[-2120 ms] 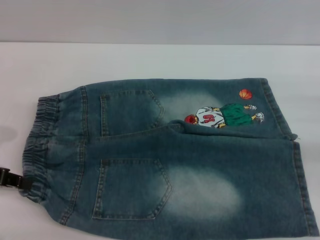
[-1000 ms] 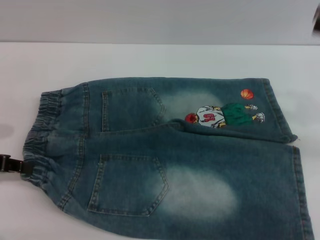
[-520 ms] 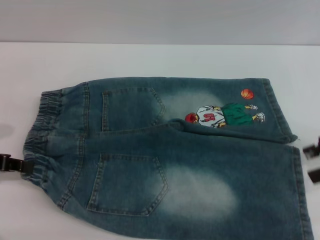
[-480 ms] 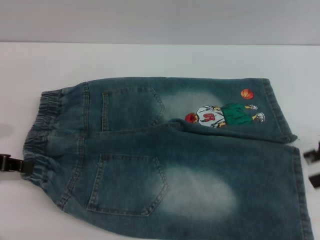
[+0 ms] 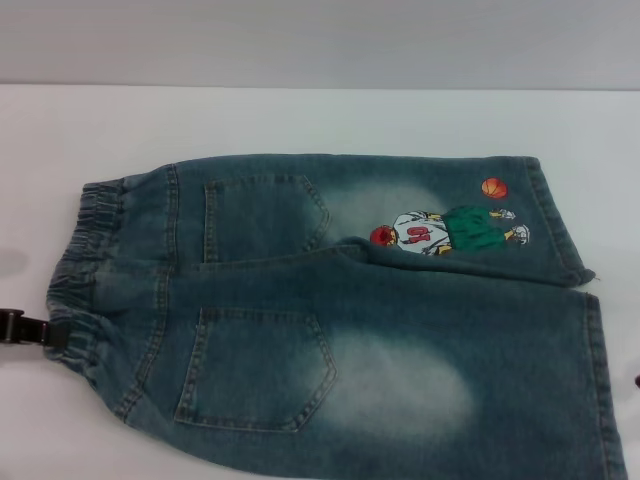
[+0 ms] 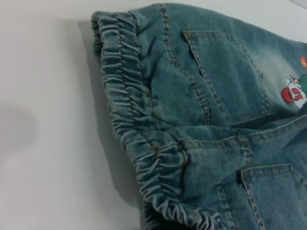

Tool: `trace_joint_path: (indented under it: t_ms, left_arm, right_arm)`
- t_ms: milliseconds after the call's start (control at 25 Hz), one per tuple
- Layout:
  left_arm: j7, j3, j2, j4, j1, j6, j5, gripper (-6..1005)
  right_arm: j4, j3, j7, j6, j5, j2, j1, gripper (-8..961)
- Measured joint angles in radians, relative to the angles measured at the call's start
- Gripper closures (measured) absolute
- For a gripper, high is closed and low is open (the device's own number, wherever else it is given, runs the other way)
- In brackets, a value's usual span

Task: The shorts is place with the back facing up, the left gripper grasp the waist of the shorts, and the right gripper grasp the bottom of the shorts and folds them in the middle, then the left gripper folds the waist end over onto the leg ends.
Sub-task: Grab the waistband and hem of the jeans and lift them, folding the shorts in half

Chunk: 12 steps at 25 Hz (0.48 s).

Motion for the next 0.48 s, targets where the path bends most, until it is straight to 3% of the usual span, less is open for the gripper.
trace_joint_path:
  t_ms: [480]
  left_arm:
    - [-0.008,-0.003,-0.007,-0.014,-0.021,0.001,0.000,954]
  right_arm:
    - [-0.001,-0.119,0.038,0.009,-0.098,0.026,0.025,328]
